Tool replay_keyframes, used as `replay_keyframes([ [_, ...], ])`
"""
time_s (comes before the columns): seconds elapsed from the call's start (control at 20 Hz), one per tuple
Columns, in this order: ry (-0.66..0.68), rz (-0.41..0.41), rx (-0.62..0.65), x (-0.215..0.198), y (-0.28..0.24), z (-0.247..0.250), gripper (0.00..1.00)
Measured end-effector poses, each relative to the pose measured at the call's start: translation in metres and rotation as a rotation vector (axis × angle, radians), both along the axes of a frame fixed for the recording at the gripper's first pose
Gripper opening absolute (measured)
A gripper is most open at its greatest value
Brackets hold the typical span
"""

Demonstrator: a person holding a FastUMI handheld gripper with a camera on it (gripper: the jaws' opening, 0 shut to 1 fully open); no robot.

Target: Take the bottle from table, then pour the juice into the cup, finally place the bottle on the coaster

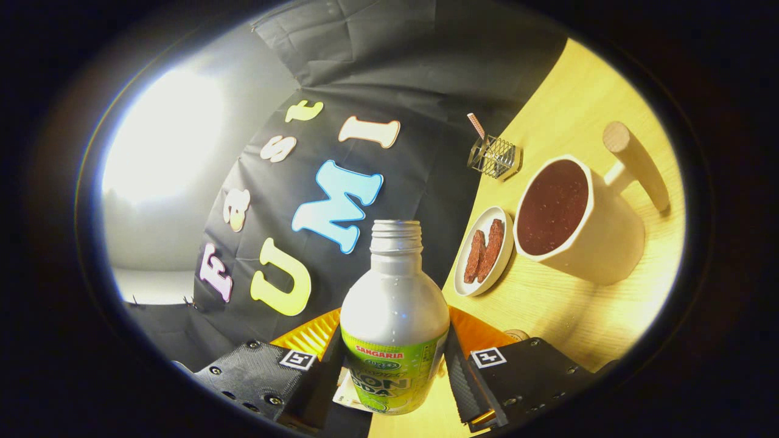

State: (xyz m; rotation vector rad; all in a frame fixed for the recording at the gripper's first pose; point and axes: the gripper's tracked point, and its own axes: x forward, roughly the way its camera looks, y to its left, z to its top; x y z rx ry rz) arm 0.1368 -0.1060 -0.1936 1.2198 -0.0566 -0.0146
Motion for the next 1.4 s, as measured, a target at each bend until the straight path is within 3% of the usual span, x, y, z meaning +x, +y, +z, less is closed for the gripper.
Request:
replay_keyframes([
  [0.7,-0.066,-0.044,0.310,0.007,-0.009,0.002,0.77],
  [1.4,-0.115,-0.079,0.468,0.015,-0.012,0.003,0.77],
])
